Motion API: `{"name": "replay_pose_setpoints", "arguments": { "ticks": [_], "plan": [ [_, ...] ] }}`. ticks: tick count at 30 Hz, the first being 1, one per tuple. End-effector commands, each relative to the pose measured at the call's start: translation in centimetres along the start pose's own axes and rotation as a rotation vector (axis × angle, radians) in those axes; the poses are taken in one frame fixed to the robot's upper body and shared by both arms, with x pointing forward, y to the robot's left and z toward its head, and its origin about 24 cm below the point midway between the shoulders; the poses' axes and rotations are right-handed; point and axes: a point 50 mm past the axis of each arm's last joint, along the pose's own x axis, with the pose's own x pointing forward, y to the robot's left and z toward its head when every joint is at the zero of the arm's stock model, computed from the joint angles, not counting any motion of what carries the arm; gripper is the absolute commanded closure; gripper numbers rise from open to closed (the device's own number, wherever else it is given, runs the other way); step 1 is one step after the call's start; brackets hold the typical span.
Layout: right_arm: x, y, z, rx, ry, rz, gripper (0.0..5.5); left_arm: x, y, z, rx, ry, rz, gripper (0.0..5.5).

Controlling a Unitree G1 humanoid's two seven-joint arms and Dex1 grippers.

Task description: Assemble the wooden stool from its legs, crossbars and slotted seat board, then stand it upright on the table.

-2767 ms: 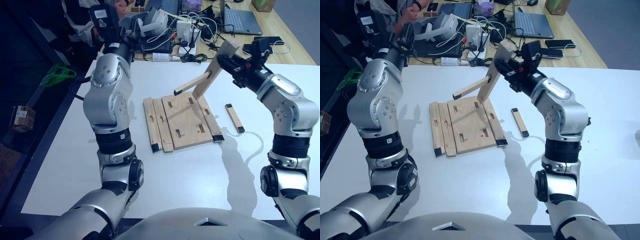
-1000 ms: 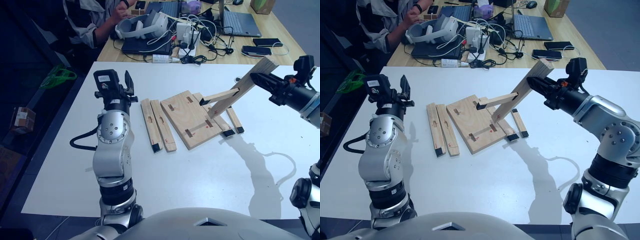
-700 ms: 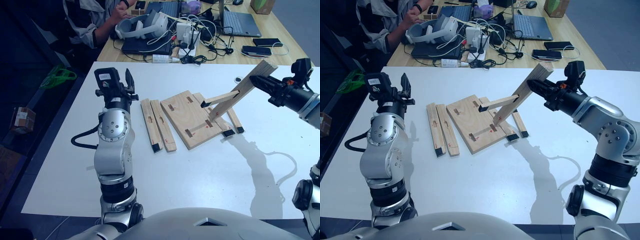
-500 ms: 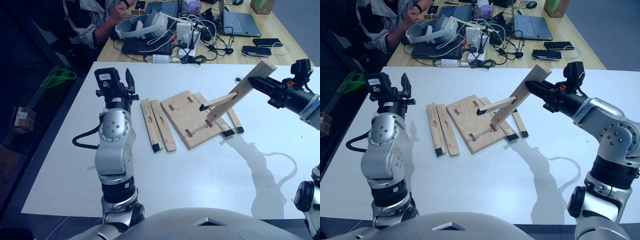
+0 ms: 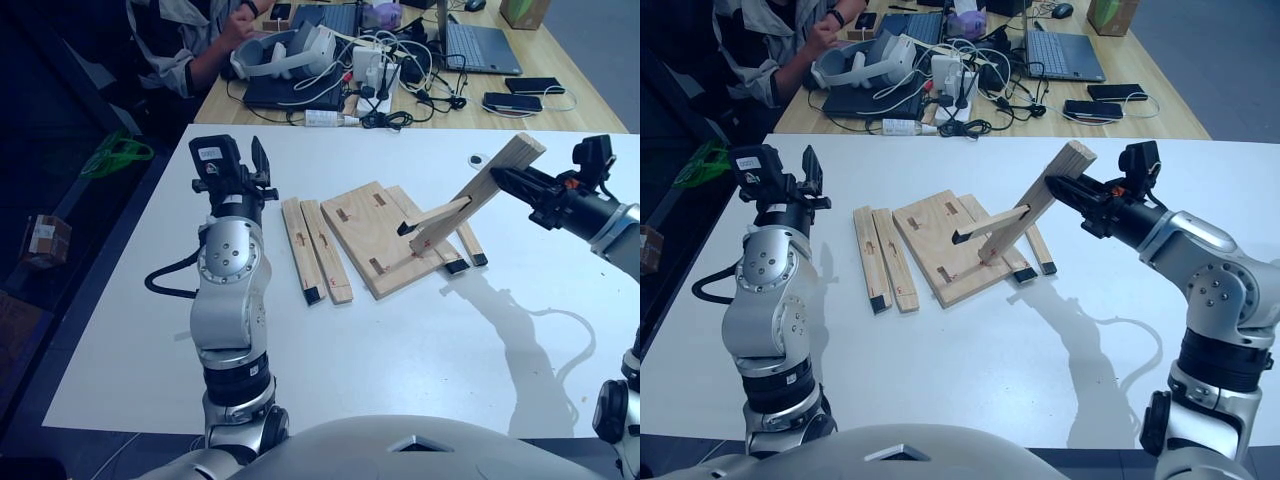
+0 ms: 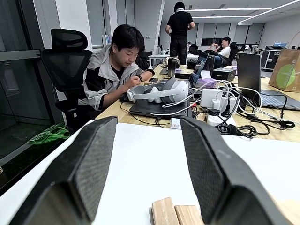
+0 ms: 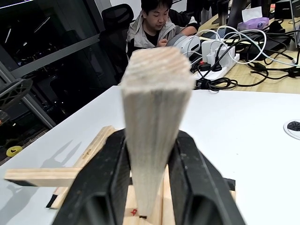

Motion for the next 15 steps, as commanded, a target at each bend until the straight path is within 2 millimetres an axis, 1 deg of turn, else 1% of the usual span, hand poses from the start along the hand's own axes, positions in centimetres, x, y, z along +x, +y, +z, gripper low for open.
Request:
{"name": "replay_pose_setpoints", "arguments": {
  "ticks": [1, 4, 6, 11, 15],
  "plan": [
    [1.0, -0.7, -1.0, 0.017, 0.045, -0.048, 4.52, 0.5, 0.0, 0.4, 0.01, -0.011, 0.003, 3.04],
    [1.3, -1.2, -0.7, 0.006, 0.045, -0.059, 4.52, 0.5, 0.0, 0.4, 0.007, -0.01, 0.003, 3.04],
    [1.2, -1.2, -0.9, -0.003, 0.06, -0.059, 4.52, 0.5, 0.0, 0.3, 0.006, -0.008, 0.001, 3.04],
    [1.4, -0.3, -2.3, -0.082, 0.185, -0.033, 4.52, 0.5, 0.0, 0.3, 0.004, -0.008, 0.004, 3.04],
    [1.5, 0.2, -1.7, -0.127, 0.253, 0.026, 4.52, 0.6, -0.1, 0.3, 0.001, -0.008, 0.007, 3.04]
  ]
}}
